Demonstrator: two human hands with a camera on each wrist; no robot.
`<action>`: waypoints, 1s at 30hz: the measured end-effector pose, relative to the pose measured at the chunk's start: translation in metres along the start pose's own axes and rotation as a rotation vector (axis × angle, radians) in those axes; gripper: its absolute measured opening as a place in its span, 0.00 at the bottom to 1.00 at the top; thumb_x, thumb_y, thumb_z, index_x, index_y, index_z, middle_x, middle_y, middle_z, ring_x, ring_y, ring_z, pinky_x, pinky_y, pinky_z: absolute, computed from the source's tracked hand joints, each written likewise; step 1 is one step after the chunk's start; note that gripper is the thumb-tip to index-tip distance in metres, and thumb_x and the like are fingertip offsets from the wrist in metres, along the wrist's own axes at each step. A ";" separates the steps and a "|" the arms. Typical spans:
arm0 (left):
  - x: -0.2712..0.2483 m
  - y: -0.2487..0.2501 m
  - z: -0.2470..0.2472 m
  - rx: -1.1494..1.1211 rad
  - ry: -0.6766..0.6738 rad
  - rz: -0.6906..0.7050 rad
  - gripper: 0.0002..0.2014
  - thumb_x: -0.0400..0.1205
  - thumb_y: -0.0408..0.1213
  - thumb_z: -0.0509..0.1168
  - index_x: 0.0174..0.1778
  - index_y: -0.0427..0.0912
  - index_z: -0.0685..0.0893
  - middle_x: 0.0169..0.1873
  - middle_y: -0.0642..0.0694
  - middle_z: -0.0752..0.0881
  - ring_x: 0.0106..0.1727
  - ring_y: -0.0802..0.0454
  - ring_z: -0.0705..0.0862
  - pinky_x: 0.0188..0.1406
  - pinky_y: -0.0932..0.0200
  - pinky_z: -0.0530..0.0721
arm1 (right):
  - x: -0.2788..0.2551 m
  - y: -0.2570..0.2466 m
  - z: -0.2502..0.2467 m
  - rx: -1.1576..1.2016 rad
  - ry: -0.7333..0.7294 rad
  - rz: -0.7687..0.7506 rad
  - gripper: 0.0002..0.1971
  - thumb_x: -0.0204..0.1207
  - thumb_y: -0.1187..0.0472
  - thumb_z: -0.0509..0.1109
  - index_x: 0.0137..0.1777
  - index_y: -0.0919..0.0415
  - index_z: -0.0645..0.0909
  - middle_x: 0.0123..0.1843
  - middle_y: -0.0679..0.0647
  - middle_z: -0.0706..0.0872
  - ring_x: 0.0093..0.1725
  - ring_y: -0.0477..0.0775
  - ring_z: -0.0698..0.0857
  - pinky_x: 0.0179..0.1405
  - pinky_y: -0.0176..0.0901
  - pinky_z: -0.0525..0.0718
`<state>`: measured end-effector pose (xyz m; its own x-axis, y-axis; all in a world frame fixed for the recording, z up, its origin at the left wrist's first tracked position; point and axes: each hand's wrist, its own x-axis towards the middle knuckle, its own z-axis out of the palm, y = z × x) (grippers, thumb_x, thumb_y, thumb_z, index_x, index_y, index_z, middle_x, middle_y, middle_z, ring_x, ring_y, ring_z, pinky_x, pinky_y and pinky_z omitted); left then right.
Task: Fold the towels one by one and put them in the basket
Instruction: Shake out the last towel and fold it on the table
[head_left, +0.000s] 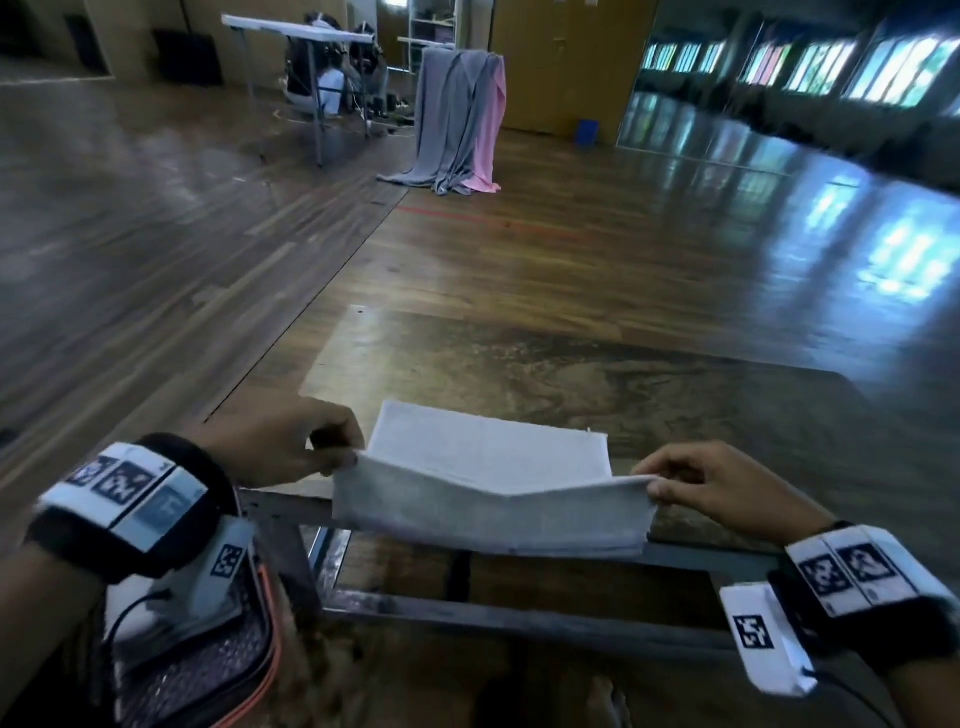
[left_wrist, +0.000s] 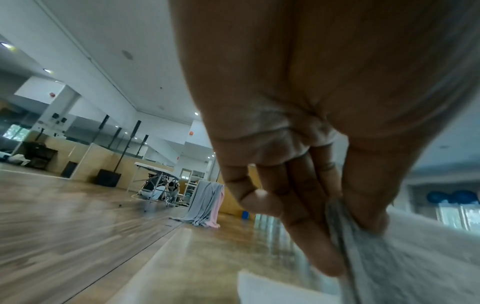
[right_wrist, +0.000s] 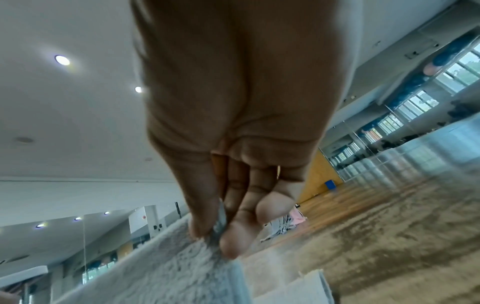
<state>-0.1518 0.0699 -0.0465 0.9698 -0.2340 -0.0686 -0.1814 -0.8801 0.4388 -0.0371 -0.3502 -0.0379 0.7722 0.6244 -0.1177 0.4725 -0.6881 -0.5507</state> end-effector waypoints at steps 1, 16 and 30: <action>0.005 -0.002 0.007 0.016 -0.038 -0.033 0.06 0.79 0.40 0.67 0.43 0.58 0.80 0.36 0.60 0.86 0.37 0.66 0.83 0.36 0.76 0.76 | 0.004 0.001 0.003 -0.001 -0.028 0.024 0.08 0.74 0.62 0.72 0.49 0.47 0.85 0.43 0.48 0.90 0.44 0.44 0.88 0.47 0.39 0.86; 0.112 -0.043 0.044 0.198 0.155 -0.262 0.08 0.83 0.39 0.60 0.55 0.45 0.81 0.56 0.45 0.85 0.57 0.44 0.81 0.56 0.48 0.79 | 0.132 0.051 0.040 -0.165 0.118 0.346 0.06 0.75 0.62 0.70 0.49 0.62 0.86 0.50 0.58 0.89 0.51 0.56 0.85 0.51 0.42 0.79; 0.117 -0.028 0.001 0.202 0.701 -0.048 0.14 0.77 0.30 0.63 0.59 0.38 0.79 0.53 0.37 0.82 0.53 0.37 0.80 0.52 0.45 0.78 | 0.129 0.019 -0.001 -0.243 0.746 0.016 0.15 0.72 0.71 0.65 0.58 0.66 0.82 0.55 0.66 0.83 0.57 0.68 0.81 0.59 0.60 0.79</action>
<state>-0.0334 0.0669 -0.0683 0.8416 0.0663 0.5361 -0.0972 -0.9576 0.2710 0.0719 -0.2831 -0.0622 0.8201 0.2597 0.5099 0.4724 -0.8100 -0.3473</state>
